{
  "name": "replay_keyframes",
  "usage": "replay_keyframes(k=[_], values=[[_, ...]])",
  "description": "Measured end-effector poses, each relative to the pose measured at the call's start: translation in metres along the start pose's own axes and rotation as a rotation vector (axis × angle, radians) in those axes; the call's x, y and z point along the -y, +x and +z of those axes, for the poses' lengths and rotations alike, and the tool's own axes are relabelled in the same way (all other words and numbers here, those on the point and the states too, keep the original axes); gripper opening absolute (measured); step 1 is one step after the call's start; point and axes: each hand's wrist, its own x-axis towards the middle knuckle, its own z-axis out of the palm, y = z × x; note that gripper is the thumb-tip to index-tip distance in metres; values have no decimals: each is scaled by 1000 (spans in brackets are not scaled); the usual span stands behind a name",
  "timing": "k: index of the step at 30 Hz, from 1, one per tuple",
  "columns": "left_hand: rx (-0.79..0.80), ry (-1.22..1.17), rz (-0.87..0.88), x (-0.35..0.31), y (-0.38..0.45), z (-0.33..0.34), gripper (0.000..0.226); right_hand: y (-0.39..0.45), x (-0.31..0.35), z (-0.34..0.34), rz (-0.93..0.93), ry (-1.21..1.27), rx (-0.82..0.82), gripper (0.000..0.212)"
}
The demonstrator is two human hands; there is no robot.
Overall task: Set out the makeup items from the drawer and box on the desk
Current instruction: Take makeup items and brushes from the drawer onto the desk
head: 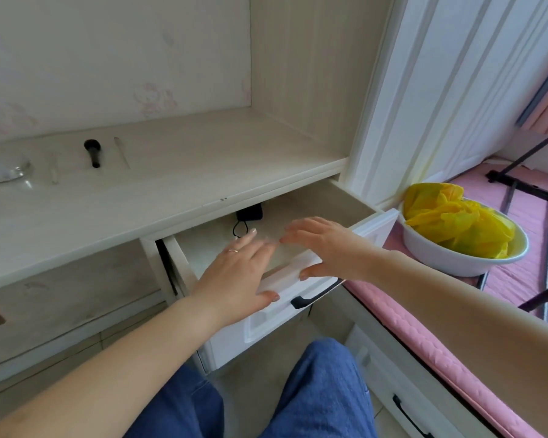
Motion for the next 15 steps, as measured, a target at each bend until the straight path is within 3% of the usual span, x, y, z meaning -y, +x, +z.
replay_keyframes(k=[7, 15], values=[[9, 230, -150, 35, 15, -13, 113, 40, 3, -5, 18, -206, -7, 97], [29, 345, -239, 64, 39, -22, 120, 90, -2, -6, 3, -349, 14, 106]])
